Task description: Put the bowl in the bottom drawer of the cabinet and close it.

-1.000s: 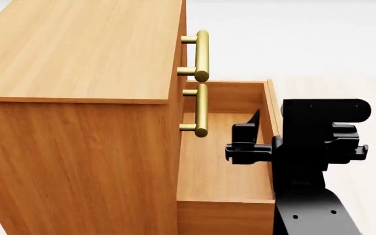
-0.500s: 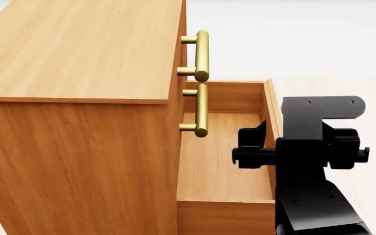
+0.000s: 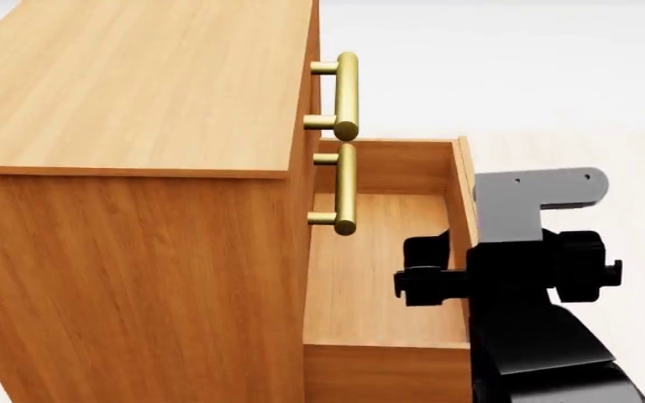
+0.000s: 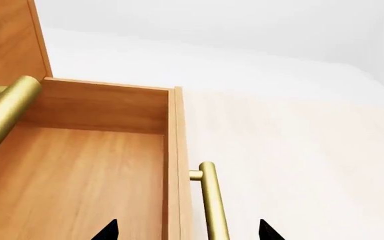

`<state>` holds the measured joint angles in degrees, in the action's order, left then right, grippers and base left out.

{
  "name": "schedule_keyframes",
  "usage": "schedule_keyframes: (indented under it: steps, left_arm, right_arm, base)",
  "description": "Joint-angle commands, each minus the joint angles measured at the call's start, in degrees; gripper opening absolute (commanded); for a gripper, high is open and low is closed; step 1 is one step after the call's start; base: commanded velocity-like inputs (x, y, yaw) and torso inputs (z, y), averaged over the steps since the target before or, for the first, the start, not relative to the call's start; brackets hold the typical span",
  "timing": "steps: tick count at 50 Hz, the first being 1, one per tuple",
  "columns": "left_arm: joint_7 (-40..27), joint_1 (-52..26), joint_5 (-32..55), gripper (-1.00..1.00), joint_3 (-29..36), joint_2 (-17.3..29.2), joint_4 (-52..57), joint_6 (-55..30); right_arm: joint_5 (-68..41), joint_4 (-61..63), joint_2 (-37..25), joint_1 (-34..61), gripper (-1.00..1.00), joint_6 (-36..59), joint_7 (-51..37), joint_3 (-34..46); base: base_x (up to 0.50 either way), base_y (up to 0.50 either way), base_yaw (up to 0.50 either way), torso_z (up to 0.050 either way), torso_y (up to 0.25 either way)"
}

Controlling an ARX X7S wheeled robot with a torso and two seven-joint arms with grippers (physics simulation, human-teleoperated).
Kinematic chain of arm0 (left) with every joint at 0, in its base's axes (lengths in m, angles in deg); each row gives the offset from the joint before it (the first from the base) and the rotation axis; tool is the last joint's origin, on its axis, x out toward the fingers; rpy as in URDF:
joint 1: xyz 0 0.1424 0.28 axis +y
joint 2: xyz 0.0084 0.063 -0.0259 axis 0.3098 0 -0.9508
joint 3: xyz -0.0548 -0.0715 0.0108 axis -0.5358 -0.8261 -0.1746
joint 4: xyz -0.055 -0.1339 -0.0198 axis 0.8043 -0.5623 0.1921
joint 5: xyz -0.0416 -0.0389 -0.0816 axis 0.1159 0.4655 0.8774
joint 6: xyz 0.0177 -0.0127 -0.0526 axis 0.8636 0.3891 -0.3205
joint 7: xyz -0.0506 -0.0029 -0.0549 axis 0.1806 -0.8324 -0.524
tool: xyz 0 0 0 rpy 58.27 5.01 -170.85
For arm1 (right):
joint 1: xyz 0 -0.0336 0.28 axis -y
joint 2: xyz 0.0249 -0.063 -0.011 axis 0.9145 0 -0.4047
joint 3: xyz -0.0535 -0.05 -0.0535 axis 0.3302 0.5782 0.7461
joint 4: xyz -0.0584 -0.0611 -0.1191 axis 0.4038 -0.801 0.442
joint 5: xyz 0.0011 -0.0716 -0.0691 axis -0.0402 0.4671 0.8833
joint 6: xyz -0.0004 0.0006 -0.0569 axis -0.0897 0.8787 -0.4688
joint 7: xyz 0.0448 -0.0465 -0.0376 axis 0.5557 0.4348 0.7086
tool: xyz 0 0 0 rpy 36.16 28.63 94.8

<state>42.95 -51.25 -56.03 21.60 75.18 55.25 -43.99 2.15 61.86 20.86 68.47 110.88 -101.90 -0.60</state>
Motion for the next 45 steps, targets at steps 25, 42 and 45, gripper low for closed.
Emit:
schedule_keyframes:
  steps: [25,42,45]
  left_arm:
    - [-0.84,-0.13,-0.18,1.00,0.71,0.53,0.48,-0.38]
    - [-1.11,0.06,0.10,1.00,0.88,0.98,0.90,-0.36]
    - [-1.28,0.22,0.02,1.00,0.95,1.09,1.37,-0.63]
  right_arm:
    - [-3.15,-6.34,0.23,4.20,1.00,7.89,1.07,-1.18]
    - [-4.52,-10.44,0.62,6.33,1.00,10.66,1.28,-2.58]
    - [-4.62,-10.84,0.57,6.53,1.00,10.92,1.35,-2.50]
  base:
    - [0.00,0.00,0.00,0.000,0.000]
    - [0.00,0.00,0.00,0.000,0.000]
    - [0.00,0.00,0.00,0.000,0.000]
